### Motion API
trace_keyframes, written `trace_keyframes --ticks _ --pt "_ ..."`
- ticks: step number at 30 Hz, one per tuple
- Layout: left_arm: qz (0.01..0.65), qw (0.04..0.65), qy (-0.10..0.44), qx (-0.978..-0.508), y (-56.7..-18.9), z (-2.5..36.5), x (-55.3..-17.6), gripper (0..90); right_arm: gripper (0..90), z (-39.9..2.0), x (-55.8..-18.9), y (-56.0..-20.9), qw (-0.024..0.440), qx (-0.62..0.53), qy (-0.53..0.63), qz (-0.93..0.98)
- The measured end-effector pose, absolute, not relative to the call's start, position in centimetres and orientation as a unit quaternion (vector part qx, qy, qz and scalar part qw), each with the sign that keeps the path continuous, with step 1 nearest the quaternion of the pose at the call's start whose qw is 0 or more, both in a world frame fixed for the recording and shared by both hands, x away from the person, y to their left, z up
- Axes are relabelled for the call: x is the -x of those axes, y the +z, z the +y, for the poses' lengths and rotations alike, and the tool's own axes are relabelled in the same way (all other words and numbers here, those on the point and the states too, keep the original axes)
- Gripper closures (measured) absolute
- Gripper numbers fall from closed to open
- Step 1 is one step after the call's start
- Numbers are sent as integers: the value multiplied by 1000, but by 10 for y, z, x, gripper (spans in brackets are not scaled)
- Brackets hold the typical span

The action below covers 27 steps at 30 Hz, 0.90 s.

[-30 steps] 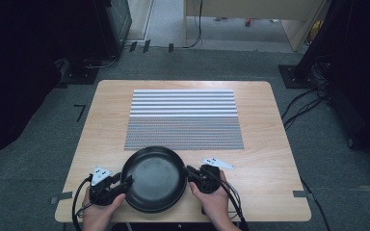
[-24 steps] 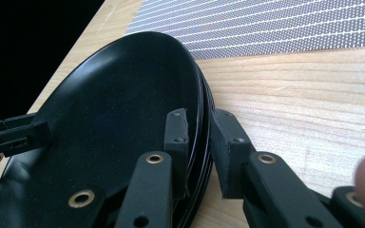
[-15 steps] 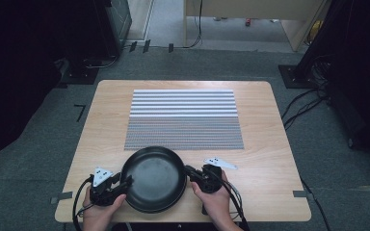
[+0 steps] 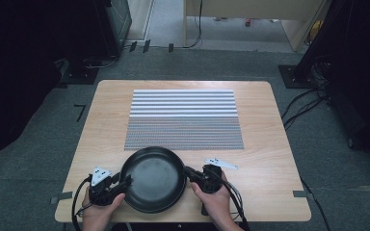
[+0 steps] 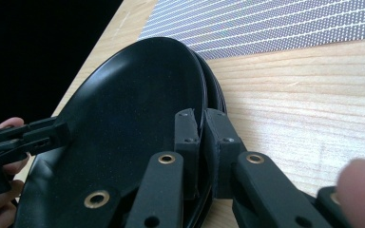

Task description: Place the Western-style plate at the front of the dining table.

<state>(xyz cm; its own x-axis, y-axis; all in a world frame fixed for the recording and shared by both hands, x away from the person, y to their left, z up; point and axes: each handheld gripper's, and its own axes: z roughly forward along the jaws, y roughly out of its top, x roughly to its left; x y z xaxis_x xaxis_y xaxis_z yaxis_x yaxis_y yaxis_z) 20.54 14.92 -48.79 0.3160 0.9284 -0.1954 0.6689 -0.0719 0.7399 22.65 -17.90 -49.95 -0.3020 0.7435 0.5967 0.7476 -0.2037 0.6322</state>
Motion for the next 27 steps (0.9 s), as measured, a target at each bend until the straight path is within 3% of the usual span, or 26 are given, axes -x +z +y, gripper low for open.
trace_keyframes --ticks 18,27 --pt "579 411 126 -692 -487 158 -207 616 851 -180 -226 -501 8 591 -506 -628" --pt "578 417 114 -692 -487 159 -208 567 851 -180 -224 -501 11 591 -508 -627"
